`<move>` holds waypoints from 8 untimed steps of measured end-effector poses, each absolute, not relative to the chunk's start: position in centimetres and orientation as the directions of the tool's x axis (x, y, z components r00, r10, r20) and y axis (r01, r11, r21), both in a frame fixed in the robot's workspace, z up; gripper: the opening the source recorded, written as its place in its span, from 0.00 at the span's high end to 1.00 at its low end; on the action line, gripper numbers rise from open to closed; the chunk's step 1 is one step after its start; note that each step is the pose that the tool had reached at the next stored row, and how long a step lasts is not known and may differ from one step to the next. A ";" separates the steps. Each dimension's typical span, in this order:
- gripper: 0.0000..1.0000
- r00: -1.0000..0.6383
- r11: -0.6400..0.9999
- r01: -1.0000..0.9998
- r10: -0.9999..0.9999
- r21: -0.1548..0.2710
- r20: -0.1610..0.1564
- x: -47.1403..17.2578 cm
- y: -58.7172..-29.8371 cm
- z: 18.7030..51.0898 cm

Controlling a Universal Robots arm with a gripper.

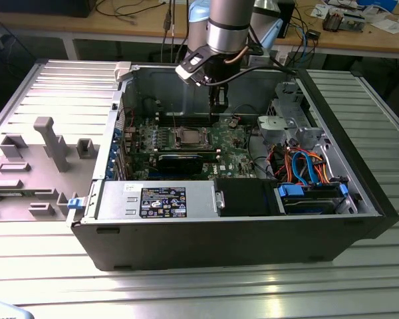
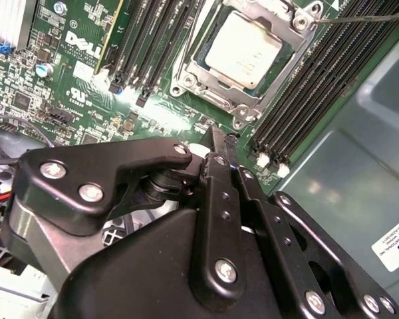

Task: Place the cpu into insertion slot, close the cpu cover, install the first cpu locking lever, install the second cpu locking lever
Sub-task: 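Close the cpu cover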

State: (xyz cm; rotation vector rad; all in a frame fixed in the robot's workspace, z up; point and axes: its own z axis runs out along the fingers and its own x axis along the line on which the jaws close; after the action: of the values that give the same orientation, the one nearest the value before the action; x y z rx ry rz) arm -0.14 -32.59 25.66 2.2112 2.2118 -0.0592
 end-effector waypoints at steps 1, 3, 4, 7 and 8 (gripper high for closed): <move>0.89 -0.001 0.000 1.000 0.999 -0.017 -0.036 -0.2 -32.6 25.7; 0.89 -0.001 0.000 1.000 0.999 -0.017 -0.036 -0.3 -32.6 25.6; 0.89 -0.001 0.000 1.000 0.999 -0.017 -0.036 -0.3 -32.6 25.6; 0.89 -0.001 0.000 1.000 0.999 -0.017 -0.036 -0.4 -32.6 25.6; 0.89 -0.001 0.000 1.000 0.999 -0.017 -0.036 -0.5 -32.6 25.6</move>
State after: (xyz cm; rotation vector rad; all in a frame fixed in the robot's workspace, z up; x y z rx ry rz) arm -0.48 -32.59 25.59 2.2113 2.2117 -0.0591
